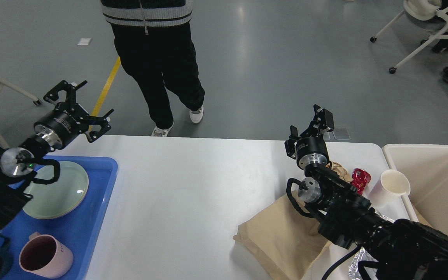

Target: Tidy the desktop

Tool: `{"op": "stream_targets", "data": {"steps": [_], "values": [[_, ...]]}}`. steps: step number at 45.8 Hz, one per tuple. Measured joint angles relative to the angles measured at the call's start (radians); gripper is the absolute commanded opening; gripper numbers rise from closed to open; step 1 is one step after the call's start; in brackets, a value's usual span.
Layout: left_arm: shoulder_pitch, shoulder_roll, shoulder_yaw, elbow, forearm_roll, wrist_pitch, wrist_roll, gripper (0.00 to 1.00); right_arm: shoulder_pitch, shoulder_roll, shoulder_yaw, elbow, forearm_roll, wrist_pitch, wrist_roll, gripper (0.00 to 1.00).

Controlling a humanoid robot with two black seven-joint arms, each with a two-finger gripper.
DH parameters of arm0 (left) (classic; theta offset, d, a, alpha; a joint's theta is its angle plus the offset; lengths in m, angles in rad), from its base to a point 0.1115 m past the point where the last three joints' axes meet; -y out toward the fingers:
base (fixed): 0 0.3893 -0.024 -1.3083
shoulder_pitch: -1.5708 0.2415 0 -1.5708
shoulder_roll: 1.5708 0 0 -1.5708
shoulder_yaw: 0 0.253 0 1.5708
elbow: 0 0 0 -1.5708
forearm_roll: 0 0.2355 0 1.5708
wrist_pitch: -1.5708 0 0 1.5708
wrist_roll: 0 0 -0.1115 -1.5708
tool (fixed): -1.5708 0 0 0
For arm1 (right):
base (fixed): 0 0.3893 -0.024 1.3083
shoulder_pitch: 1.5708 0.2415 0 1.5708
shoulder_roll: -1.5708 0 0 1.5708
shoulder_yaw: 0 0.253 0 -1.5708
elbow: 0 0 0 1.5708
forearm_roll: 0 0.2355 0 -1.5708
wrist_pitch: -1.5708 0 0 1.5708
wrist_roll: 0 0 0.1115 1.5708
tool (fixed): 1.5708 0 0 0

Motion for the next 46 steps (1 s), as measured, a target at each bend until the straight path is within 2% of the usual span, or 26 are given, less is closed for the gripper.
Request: {"op": "stream_targets", "data": {"steps": [4,12,24,33,46], "values": [[0.013,-0.087,-0.101,0.019,0.001,0.000,-0.001,0.96,0.000,0.000,0.000,0.000,0.000,0.000,0.000,1.00],[0.015,-0.144,-0.136,0.034,0.000,0.000,-0.018,0.97,-0.001,0.000,0.000,0.002,0.000,0.000,0.000,1.00],[0.005,-0.199,-0.122,0.154,0.009,0.011,-0.123,0.97,-0.001,0.000,0.000,0.003,0.000,0.000,0.000,1.00],[0.047,-0.197,-0.119,0.166,0.069,0.002,-0.169,0.97,-0.002,0.000,0.000,0.003,0.000,0.000,0.000,1.00],[0.064,-0.216,-0.118,0.166,0.113,0.001,-0.323,0.97,-0.002,0.000,0.000,0.002,0.000,0.000,0.000,1.00]]}}
